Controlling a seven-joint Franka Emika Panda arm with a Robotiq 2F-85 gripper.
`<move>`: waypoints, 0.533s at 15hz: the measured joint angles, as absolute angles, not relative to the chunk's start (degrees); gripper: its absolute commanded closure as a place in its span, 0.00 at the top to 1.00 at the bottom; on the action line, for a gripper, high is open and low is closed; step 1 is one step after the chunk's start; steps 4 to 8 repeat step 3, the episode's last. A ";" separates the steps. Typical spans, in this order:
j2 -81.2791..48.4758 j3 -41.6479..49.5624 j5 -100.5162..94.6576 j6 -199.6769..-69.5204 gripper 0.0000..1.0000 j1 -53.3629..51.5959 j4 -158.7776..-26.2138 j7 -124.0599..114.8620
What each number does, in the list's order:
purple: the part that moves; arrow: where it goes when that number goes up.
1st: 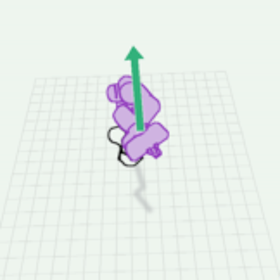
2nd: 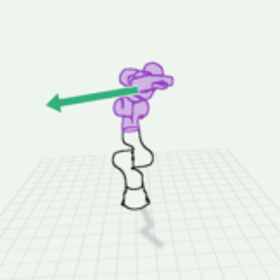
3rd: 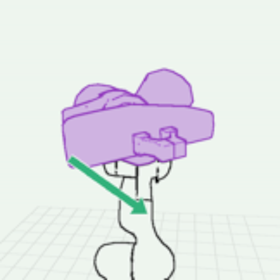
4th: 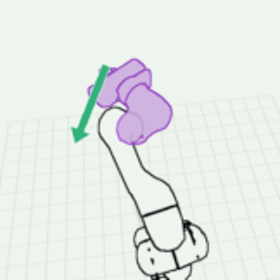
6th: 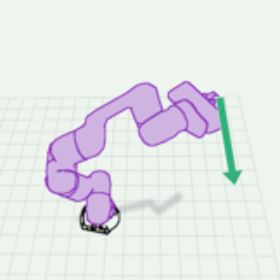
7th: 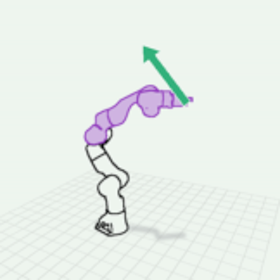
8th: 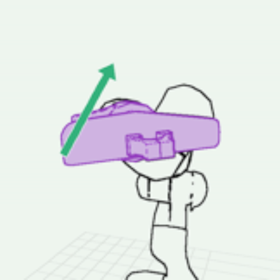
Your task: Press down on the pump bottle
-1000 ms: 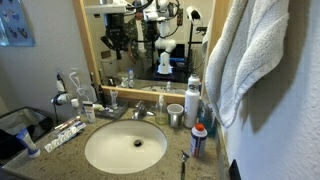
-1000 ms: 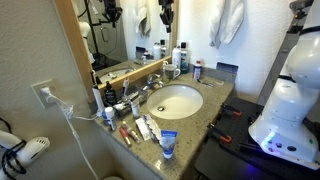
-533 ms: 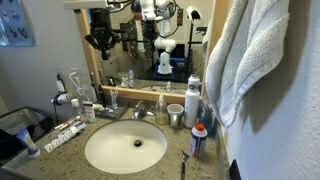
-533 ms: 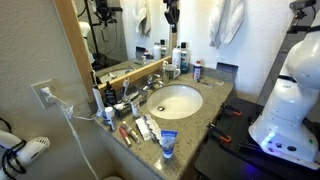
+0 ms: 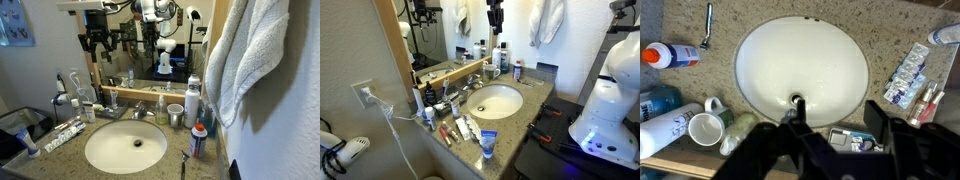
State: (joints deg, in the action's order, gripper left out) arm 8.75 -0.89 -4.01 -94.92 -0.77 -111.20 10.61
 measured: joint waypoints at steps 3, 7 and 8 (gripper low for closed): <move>8.92 -0.92 -4.01 -94.92 1.00 -0.97 -111.86 10.61; 8.92 -0.92 -4.01 -94.92 1.00 -0.97 -111.86 10.61; 8.92 -0.92 -4.01 -94.92 1.00 -0.97 -111.86 10.61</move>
